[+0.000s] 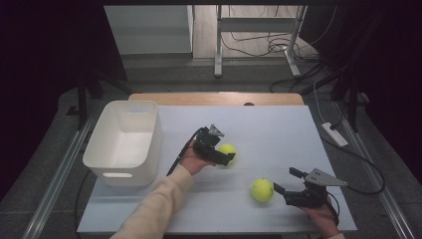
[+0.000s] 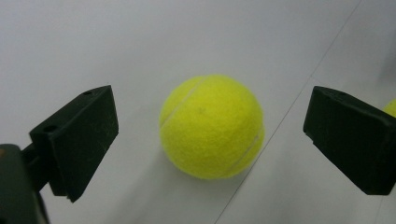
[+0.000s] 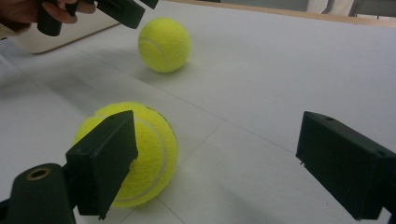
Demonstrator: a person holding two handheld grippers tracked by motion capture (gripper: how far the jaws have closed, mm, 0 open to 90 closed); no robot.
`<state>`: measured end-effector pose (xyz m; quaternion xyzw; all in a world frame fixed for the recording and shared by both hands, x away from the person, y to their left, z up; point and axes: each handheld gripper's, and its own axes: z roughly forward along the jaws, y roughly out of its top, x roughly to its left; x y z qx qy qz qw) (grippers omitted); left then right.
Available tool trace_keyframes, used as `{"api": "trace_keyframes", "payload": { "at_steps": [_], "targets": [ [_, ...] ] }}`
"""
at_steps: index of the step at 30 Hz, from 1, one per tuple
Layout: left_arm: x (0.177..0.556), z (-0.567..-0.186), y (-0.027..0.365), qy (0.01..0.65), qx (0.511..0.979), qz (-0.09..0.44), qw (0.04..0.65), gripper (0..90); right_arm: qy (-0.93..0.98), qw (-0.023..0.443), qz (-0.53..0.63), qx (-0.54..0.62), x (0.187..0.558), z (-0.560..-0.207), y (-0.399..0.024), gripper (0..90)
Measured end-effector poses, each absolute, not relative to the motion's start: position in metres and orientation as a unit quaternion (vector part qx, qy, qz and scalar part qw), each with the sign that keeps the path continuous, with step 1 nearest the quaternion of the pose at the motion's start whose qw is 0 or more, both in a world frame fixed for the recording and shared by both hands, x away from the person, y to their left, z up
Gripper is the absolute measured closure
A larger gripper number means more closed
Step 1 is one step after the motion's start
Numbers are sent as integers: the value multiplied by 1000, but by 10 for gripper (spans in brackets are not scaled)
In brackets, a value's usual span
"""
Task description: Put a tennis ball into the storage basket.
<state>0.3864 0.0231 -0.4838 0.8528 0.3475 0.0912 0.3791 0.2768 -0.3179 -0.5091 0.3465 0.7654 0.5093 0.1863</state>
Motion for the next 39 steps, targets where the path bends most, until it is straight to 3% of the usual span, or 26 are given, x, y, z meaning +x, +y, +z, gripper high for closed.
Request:
{"api": "trace_keyframes", "payload": {
  "at_steps": [24,28,32,39],
  "targets": [
    [401,-507,12,361,856,54,366,52,764,187,511,347,277,-509,-319,124],
    [403,-510,12,352,863,47,360,87,765,187,510,346,277,-509,-318,124],
    [403,-511,13,347,865,37,361,241,763,187,512,346,277,-509,-319,124],
    [403,-510,14,346,867,36,357,262,763,188,512,346,276,-509,-319,124]
  ]
}}
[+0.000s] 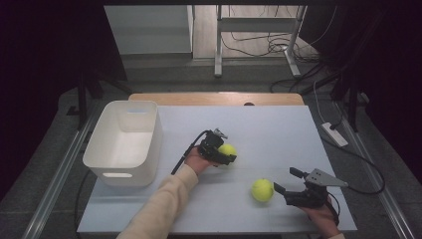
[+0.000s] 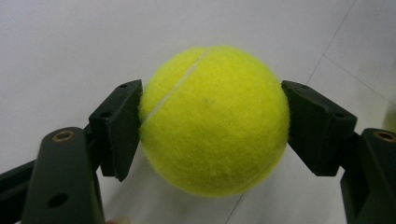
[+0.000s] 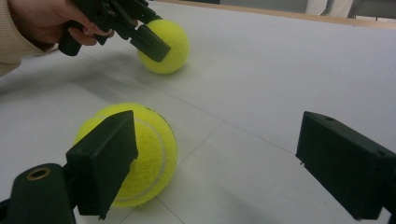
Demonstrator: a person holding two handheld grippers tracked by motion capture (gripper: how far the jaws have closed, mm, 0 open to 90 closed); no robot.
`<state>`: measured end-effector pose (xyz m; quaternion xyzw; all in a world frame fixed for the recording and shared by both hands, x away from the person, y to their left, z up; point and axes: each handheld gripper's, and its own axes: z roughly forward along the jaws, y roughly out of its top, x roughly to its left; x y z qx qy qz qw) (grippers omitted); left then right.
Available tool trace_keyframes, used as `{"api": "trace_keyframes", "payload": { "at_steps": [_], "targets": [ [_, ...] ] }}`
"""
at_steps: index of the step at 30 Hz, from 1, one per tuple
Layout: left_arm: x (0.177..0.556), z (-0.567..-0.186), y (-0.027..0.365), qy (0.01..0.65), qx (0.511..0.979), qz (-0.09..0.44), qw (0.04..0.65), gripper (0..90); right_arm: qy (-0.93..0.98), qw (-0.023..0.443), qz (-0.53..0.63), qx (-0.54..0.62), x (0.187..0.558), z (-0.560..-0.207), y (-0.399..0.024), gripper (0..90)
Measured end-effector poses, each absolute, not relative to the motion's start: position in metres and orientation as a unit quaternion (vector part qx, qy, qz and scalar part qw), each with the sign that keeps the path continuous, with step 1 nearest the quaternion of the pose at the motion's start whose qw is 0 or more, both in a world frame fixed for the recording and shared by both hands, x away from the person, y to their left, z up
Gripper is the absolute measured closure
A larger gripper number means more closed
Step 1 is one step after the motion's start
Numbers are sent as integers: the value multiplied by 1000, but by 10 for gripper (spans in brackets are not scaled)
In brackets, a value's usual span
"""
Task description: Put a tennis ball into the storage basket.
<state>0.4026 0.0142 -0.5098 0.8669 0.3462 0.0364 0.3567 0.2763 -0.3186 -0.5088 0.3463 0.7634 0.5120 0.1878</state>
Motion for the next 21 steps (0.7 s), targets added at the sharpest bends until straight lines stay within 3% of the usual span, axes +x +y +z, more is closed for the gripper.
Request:
{"api": "trace_keyframes", "payload": {
  "at_steps": [21],
  "targets": [
    [385,-476,38,341,844,55,411,263,760,191,514,347,276,-507,-320,125]
  ]
}}
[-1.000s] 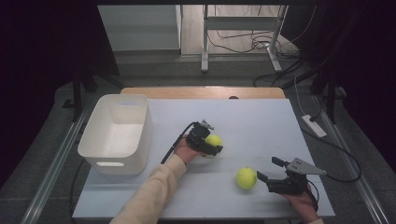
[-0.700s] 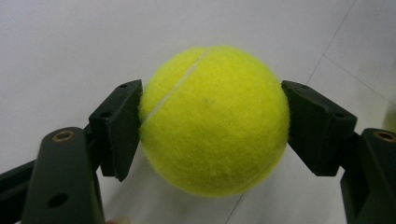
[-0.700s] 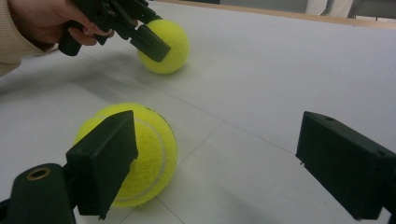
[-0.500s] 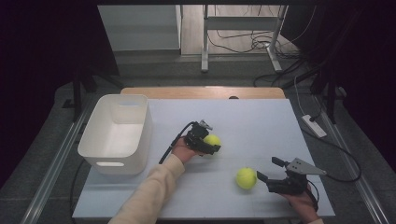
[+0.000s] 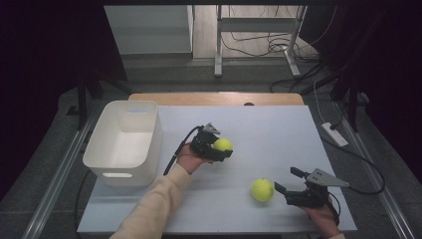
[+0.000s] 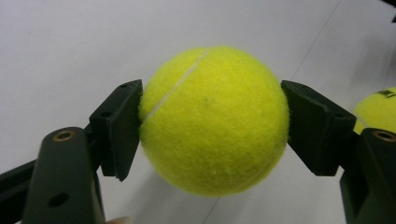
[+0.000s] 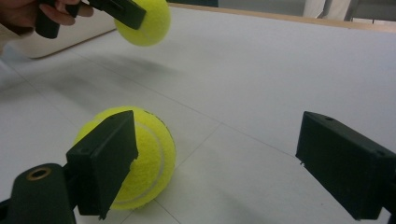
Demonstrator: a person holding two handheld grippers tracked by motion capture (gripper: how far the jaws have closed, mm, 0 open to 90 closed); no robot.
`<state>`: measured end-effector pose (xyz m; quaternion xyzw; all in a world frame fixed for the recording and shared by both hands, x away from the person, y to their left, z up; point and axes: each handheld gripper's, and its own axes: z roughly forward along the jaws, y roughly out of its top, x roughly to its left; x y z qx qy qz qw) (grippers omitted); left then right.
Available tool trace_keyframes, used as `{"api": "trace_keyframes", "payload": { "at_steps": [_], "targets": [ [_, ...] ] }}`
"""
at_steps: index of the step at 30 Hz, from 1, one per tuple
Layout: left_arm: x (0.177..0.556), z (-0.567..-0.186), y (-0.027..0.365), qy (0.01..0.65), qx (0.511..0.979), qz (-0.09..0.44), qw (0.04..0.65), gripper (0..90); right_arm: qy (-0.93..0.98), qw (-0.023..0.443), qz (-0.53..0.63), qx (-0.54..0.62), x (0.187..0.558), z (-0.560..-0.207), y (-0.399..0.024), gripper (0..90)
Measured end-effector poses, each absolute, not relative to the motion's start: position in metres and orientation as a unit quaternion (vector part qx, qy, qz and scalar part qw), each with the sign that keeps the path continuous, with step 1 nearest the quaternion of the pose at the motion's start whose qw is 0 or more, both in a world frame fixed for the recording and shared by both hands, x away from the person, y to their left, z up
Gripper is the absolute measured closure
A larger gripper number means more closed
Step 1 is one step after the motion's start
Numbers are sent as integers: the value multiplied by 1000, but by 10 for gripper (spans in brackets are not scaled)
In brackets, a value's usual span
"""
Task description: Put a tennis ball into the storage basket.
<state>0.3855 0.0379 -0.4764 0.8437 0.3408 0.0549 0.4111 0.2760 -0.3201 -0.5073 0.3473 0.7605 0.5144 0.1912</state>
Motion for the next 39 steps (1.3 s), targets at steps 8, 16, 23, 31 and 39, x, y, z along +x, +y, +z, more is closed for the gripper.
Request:
{"api": "trace_keyframes", "payload": {
  "at_steps": [8,16,23,31,39],
  "targets": [
    [378,-466,46,337,836,67,428,263,760,193,515,347,276,-507,-320,125],
    [373,-457,51,331,832,78,439,264,760,193,514,347,276,-507,-320,126],
    [370,-451,56,332,824,85,450,264,761,194,513,346,276,-507,-320,126],
    [366,-440,64,331,813,89,470,264,760,195,513,348,276,-507,-320,129],
    [361,-427,66,322,809,99,482,264,760,196,513,348,276,-507,-320,129]
  ]
}}
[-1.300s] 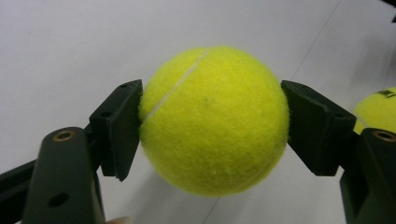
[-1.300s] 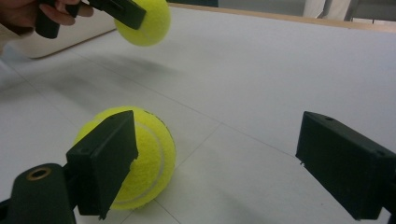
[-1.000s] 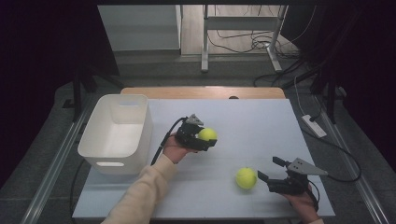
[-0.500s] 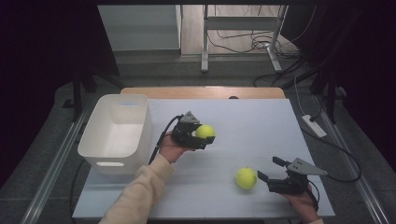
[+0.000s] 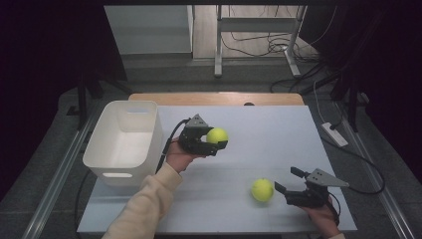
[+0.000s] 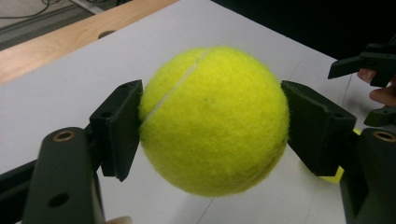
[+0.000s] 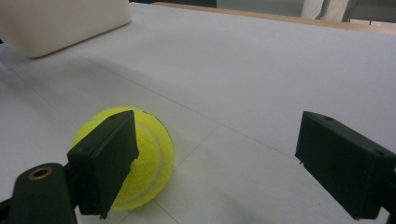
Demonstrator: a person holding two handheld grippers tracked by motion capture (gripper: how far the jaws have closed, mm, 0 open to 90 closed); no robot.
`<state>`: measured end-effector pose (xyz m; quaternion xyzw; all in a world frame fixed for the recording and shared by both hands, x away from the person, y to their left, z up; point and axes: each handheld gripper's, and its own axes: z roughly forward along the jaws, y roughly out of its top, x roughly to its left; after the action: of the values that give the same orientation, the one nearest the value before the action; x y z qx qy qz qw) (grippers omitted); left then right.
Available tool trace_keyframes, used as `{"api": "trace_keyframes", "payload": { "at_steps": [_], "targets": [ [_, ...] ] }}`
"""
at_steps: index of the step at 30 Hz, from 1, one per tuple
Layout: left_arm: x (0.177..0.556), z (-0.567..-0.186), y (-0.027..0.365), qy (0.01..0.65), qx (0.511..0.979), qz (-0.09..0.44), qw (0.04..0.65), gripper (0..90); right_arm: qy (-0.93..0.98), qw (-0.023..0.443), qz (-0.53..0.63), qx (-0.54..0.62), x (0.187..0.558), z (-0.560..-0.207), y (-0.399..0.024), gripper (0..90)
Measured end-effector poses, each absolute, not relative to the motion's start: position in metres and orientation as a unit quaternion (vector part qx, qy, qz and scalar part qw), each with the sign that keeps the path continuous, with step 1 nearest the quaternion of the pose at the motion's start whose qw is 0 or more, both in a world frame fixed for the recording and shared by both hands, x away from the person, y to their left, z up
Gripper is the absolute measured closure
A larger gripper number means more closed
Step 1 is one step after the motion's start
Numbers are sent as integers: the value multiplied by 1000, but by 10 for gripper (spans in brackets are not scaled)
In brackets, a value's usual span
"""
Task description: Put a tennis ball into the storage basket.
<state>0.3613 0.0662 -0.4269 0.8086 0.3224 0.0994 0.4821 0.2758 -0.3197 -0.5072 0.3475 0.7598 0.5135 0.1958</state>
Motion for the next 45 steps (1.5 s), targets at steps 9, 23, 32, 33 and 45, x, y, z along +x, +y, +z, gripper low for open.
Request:
{"api": "trace_keyframes", "payload": {
  "at_steps": [9,23,32,33,45],
  "targets": [
    [358,-415,73,323,800,111,494,264,760,196,513,348,276,-507,-319,129],
    [357,-402,83,329,792,126,498,264,760,197,513,348,276,-507,-319,129],
    [355,-395,90,331,785,134,506,264,760,197,512,348,276,-507,-319,129],
    [354,-394,91,332,784,136,507,263,761,196,511,347,276,-507,-319,129],
    [353,-381,99,336,778,149,510,263,761,195,513,345,276,-507,-319,129]
  ]
}}
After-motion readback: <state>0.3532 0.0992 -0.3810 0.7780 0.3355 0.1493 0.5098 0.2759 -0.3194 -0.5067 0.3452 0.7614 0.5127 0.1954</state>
